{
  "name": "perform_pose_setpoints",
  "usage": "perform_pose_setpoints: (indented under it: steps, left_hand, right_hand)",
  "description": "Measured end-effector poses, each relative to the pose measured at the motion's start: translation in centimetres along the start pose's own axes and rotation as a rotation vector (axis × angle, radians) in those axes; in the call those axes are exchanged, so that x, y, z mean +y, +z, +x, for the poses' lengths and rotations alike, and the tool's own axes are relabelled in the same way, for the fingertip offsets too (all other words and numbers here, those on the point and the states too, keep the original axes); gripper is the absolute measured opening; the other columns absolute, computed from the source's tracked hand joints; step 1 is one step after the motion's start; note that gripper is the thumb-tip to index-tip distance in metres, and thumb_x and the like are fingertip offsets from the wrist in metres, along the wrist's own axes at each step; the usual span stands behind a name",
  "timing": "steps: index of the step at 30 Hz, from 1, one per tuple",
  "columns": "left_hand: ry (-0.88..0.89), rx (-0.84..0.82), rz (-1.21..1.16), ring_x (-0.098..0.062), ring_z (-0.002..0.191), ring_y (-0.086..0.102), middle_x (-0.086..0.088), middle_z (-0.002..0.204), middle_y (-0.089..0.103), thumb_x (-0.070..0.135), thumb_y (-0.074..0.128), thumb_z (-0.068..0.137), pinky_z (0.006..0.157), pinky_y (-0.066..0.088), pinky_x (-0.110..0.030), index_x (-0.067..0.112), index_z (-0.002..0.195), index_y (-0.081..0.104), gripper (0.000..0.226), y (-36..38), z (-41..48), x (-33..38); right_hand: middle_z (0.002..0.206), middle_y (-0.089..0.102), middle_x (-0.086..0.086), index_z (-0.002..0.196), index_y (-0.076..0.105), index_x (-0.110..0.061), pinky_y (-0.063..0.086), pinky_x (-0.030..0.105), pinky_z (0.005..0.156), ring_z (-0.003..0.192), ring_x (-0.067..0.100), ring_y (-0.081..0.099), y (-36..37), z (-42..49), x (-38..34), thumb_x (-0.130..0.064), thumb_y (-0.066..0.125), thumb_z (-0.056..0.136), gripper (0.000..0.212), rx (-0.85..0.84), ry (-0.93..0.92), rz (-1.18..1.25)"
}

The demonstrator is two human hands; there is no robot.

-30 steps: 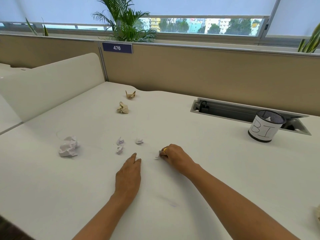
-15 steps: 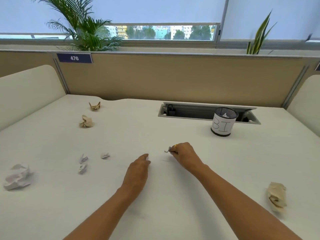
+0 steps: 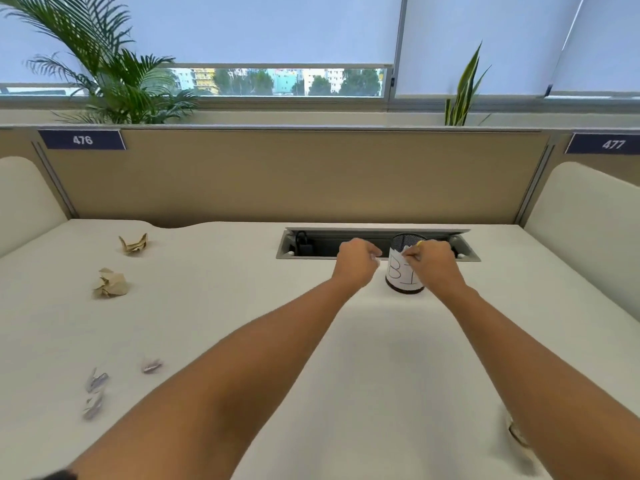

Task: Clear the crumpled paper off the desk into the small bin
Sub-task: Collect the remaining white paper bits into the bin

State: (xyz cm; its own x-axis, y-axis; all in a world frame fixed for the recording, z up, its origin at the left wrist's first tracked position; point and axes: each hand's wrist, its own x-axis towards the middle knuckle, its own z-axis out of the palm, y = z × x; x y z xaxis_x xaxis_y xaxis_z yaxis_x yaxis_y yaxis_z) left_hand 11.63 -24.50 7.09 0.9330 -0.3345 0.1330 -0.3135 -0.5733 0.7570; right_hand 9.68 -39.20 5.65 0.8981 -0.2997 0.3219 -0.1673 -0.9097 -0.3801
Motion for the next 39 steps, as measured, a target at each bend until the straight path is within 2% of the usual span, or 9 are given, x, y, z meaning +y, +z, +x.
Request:
perform_pose_setpoints:
  steps: [14, 17, 19, 21, 24, 26, 28, 33, 39]
  left_hand:
    - [-0.07, -0.108, -0.066, -0.029, 0.122, 0.052, -0.018, 0.129, 0.056, 0.006, 0.065, 0.085, 0.103, 0.044, -0.035, 0.001, 0.122, 0.055, 0.039, 3.3, 9.7, 4.2]
    - [-0.062, -0.111, -0.057, -0.03, 0.106, 0.055, -0.019, 0.11, 0.059, 0.007, 0.068, 0.082, 0.097, 0.048, -0.038, 0.009, 0.083, 0.057, 0.011, 3.4, 10.4, 4.5]
    - [-0.07, -0.096, -0.061, -0.027, 0.093, 0.054, -0.014, 0.095, 0.053, 0.007, 0.067, 0.083, 0.092, 0.051, -0.038, 0.018, 0.059, 0.037, 0.04, 3.5, 10.7, 4.5]
    - [-0.076, -0.081, -0.092, -0.033, 0.099, 0.059, -0.014, 0.093, 0.051, 0.006, 0.064, 0.084, 0.093, 0.052, -0.043, 0.02, 0.057, 0.032, 0.045, 3.5, 10.8, 4.5]
    - [-0.093, -0.082, -0.141, -0.038, 0.11, 0.06, -0.017, 0.097, 0.054, 0.006, 0.06, 0.087, 0.093, 0.052, -0.047, 0.016, 0.063, 0.043, 0.031, 3.4, 10.7, 4.1]
    - [-0.096, -0.08, -0.181, -0.037, 0.113, 0.058, -0.02, 0.113, 0.059, 0.009, 0.059, 0.088, 0.096, 0.051, -0.045, 0.005, 0.094, 0.06, 0.007, 3.4, 10.5, 3.5]
    - [-0.083, -0.05, -0.169, -0.035, 0.111, 0.06, -0.021, 0.122, 0.059, 0.011, 0.058, 0.089, 0.096, 0.051, -0.044, 0.002, 0.115, 0.057, 0.028, 3.4, 10.4, 2.7]
    - [-0.007, 0.083, -0.193, -0.034, 0.095, 0.067, -0.02, 0.105, 0.068, 0.006, 0.052, 0.089, 0.089, 0.054, -0.044, 0.003, 0.102, 0.064, 0.018, 1.7, 8.6, 0.0]
    - [-0.08, 0.169, -0.202, -0.027, 0.09, 0.067, -0.016, 0.101, 0.07, 0.008, 0.052, 0.09, 0.087, 0.056, -0.039, 0.006, 0.102, 0.065, 0.017, 0.1, 2.8, -6.4]
  right_hand:
    - [0.099, 0.07, 0.02, 0.103, 0.071, -0.006, 0.044, 0.03, 0.072, 0.095, 0.033, 0.061, -1.0, 6.1, 2.4, -0.015, 0.058, 0.09, 0.021, -0.143, 0.081, -0.033]
    - [0.088, 0.067, 0.022, 0.103, 0.07, -0.003, 0.037, 0.027, 0.064, 0.079, 0.032, 0.057, -0.7, 6.5, 2.6, -0.015, 0.058, 0.09, 0.022, -0.106, 0.109, 0.021]
    - [0.09, 0.068, 0.025, 0.104, 0.07, -0.002, 0.034, 0.024, 0.057, 0.075, 0.031, 0.054, -0.4, 6.6, 2.8, -0.015, 0.057, 0.09, 0.022, -0.079, 0.112, 0.055]
    - [0.092, 0.069, 0.027, 0.104, 0.069, -0.001, 0.031, 0.024, 0.053, 0.077, 0.032, 0.054, -0.2, 6.7, 2.9, -0.014, 0.057, 0.091, 0.022, -0.049, 0.103, 0.051]
    - [0.092, 0.07, 0.026, 0.1, 0.07, 0.001, 0.033, 0.025, 0.065, 0.079, 0.031, 0.057, 0.1, 6.6, 2.9, -0.013, 0.057, 0.09, 0.021, 0.015, 0.088, 0.067]
    - [0.09, 0.07, 0.025, 0.098, 0.07, 0.002, 0.034, 0.026, 0.066, 0.072, 0.024, 0.051, 0.4, 6.2, 2.9, -0.012, 0.057, 0.09, 0.02, 0.063, 0.069, 0.096]
    - [0.087, 0.07, 0.024, 0.095, 0.07, 0.003, 0.035, 0.026, 0.066, 0.071, 0.026, 0.053, 0.7, 5.7, 2.8, -0.011, 0.057, 0.089, 0.02, 0.113, 0.038, 0.127]
    - [0.085, 0.074, 0.015, 0.093, 0.072, -0.003, 0.045, 0.027, 0.069, 0.078, 0.029, 0.066, 1.2, 3.6, 1.6, -0.017, 0.06, 0.088, 0.019, 0.224, -0.092, 0.124]
    - [0.087, 0.075, 0.011, 0.094, 0.072, -0.007, 0.044, 0.023, 0.068, 0.072, 0.02, 0.064, 2.9, -0.6, -0.6, -0.019, 0.061, 0.088, 0.018, 0.083, -0.189, 0.142]
